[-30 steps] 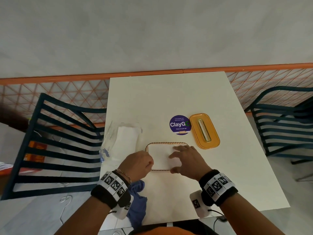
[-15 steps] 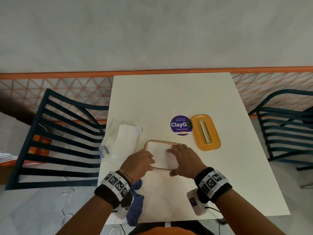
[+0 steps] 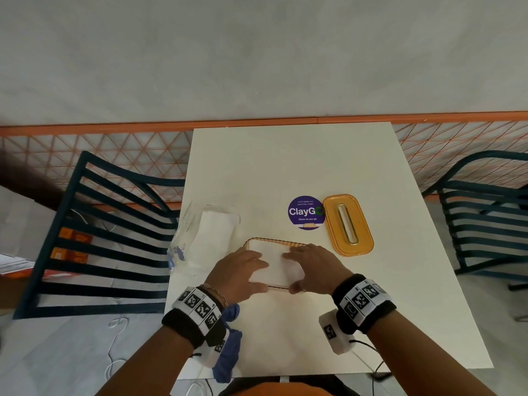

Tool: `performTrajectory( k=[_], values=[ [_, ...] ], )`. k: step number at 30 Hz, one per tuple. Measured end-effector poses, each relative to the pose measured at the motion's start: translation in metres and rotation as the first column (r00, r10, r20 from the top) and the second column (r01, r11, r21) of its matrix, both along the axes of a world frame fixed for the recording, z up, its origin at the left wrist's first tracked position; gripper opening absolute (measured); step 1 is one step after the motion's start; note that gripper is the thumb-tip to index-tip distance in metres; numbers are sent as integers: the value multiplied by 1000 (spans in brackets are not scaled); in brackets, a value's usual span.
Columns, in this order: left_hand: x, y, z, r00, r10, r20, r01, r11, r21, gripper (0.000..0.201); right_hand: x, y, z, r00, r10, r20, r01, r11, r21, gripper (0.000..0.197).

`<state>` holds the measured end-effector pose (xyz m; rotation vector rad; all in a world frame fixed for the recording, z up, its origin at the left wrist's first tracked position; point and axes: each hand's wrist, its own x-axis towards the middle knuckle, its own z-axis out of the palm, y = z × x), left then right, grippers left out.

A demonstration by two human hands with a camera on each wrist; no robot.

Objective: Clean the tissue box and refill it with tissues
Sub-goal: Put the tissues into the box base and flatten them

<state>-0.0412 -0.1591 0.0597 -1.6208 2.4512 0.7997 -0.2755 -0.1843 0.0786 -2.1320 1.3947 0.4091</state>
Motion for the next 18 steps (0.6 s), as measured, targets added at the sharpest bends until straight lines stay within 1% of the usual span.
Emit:
performTrajectory(
  k=[3,5,8,12,15,18],
  values=[
    [-12,-1,-1,990,-93,106,93,996,-3,85,0,-2,3,1000,26,-17,-26,1000,5,92],
    [-19,-2,-1,982,-100,163,105,994,-25,91,2,-2,3,1000,28,-12,-28,1000,-2,92],
    [-25,-6,-3,983,-63,170,70,997,-32,86,3,-3,3,999,32,-4,-32,999,-18,88],
    [-27,-12,2,990,-50,135,51,999,-2,69,2,-2,6,999,35,-1,-35,999,-11,77],
    [-27,-15,6,993,-40,111,36,999,38,72,2,0,11,999,53,12,-53,998,-36,64],
    [-26,-16,6,995,-23,92,17,998,62,76,0,3,15,995,87,50,-83,994,-65,43]
  ],
)
